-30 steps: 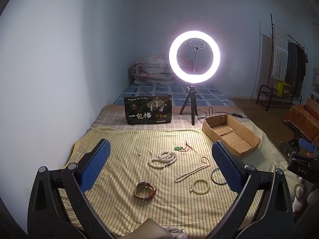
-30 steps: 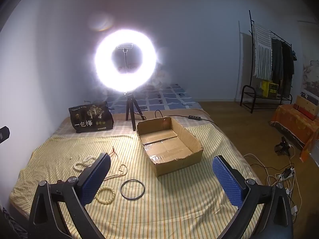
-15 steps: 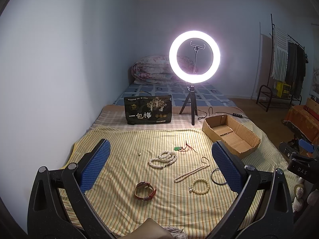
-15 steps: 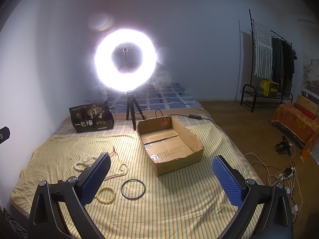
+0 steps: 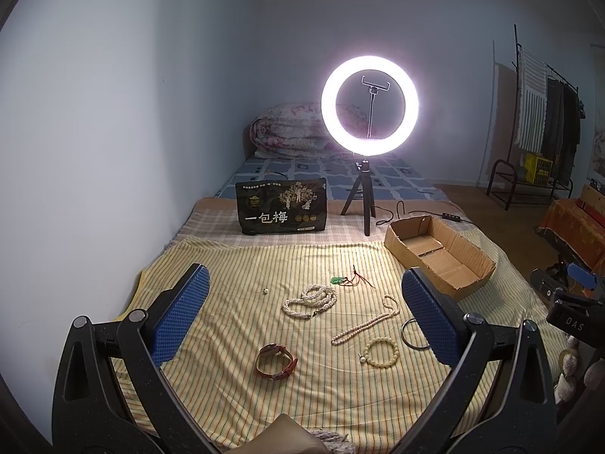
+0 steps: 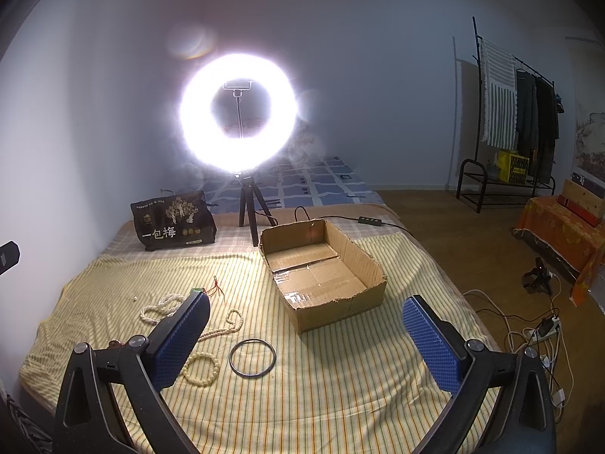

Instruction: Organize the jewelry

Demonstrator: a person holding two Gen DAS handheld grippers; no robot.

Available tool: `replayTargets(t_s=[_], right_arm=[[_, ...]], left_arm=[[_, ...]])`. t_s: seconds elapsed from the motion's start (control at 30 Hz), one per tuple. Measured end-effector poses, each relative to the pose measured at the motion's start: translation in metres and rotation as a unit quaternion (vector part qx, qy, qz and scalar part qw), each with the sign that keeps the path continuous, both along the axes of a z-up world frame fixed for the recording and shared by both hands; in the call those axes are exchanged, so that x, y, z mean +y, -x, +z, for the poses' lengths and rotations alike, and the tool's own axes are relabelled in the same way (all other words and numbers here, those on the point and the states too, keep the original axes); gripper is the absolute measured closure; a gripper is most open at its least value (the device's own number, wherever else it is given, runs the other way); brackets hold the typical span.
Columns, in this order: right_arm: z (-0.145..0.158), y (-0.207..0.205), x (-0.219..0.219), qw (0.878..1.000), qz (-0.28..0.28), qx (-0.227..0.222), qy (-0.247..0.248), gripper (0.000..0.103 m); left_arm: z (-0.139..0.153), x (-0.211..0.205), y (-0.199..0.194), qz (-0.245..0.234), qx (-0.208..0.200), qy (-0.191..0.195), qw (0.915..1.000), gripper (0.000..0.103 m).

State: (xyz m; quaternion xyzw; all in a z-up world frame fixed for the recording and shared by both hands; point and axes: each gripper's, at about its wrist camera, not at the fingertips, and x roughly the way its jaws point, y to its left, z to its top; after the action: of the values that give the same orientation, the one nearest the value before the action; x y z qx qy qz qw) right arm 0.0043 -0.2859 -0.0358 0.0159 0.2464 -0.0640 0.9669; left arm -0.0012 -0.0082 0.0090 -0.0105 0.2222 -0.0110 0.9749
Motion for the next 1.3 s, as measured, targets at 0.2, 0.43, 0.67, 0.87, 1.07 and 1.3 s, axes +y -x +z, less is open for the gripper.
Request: replayTargets(t_s=[0.2,0.43,0.67,0.87,1.07,1.3], right_arm=[[-0.001,0.000,-0.001,1.000,0.001,0.001,-0.001,0.000],[-0.002,-0.004,0.000,1.000,0.002,0.007,-0.008,0.000],[-0.006,-0.010,0.002,1.000,0.009,0.021,-0.011,0.000],[-0.013,-0.024,0.007,0.999,0.017,0.044,0.005,0.000],[-0.022,-0.048,0.012,0.996,0.049,0.072,0.026,0.000],[-0.045,-0.068,0.036,0.980,0.131,0.147,0.025,0.002]], left_arm=[[-0.002,0.000,0.001,0.000,0.001,-0.001,1.0000,0.000],[-0.011,0.009,-0.001,0.007,0.009,-0.003,0.9999,0.000],[-0.017,0.028,-0.010,0.031,0.026,-0.013,0.9991,0.000],[-0.025,0.048,-0.026,0.046,0.057,-0.023,0.9971,0.000],[-0.037,0.056,-0.044,0.036,0.095,-0.041,0.9940,0.000],[-0.057,0.071,-0.071,0.022,0.147,-0.025,0.9886,0.000]])
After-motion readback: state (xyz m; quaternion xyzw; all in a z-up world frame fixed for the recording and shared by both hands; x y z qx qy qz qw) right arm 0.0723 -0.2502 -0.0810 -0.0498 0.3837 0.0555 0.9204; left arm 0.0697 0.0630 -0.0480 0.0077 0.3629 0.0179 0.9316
